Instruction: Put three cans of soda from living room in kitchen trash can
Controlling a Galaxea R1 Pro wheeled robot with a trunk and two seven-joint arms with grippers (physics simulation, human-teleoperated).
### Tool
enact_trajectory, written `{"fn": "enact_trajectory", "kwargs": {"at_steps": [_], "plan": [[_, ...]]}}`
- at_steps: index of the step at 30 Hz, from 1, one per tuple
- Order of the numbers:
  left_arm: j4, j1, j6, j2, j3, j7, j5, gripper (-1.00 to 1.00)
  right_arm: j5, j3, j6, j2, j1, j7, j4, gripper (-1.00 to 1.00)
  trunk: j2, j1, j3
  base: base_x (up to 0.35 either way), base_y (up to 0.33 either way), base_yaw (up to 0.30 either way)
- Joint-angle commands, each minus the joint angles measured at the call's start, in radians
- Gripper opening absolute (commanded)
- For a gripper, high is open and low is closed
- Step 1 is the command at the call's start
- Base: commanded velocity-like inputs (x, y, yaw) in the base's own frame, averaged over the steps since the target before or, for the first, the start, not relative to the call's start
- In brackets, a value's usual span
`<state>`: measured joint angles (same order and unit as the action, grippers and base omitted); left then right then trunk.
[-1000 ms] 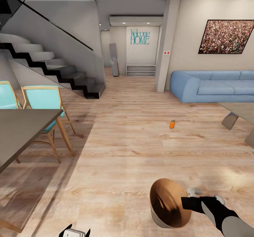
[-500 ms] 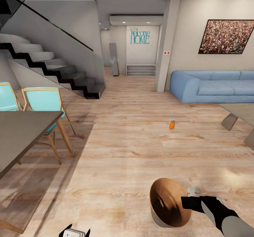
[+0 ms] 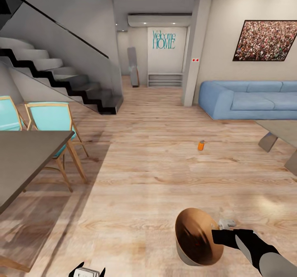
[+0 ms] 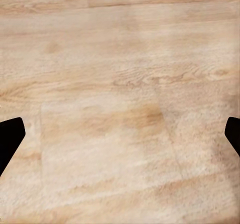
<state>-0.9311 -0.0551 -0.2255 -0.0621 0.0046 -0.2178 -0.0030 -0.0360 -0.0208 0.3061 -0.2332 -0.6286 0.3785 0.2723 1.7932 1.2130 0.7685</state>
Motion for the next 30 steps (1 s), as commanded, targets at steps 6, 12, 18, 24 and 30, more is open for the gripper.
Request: {"fn": "enact_trajectory", "kwargs": {"at_steps": [6,12,18,24,30], "plan": [[0.000,0.000,0.000,0.000,0.000,0.000,0.000,1.00,-0.007,-0.003,0.001,0.000,0.000,-0.007,0.001,-1.00,-0.042,-0.023,-0.018,0.000,0.000,0.000],[0.001,0.000,0.000,0.000,0.000,0.000,0.000,1.00,-0.007,-0.004,0.000,0.000,0.000,-0.007,0.001,-1.00,-0.084,-0.046,-0.037,0.000,0.000,0.000],[0.001,0.000,0.001,0.001,0.000,0.000,-0.001,1.00,-0.008,-0.004,-0.001,0.000,0.000,-0.007,0.000,-1.00,-0.126,-0.069,-0.056,0.000,0.000,0.000],[0.002,0.000,0.001,0.001,0.000,0.000,-0.001,1.00,-0.008,-0.004,-0.001,0.000,0.000,-0.007,-0.001,-1.00,-0.168,-0.092,-0.075,0.000,0.000,0.000],[0.002,0.000,0.001,0.001,0.000,0.000,-0.002,1.00,-0.008,-0.004,-0.001,0.000,0.000,-0.007,-0.001,-1.00,-0.210,-0.115,-0.097,0.000,0.000,0.000]]}}
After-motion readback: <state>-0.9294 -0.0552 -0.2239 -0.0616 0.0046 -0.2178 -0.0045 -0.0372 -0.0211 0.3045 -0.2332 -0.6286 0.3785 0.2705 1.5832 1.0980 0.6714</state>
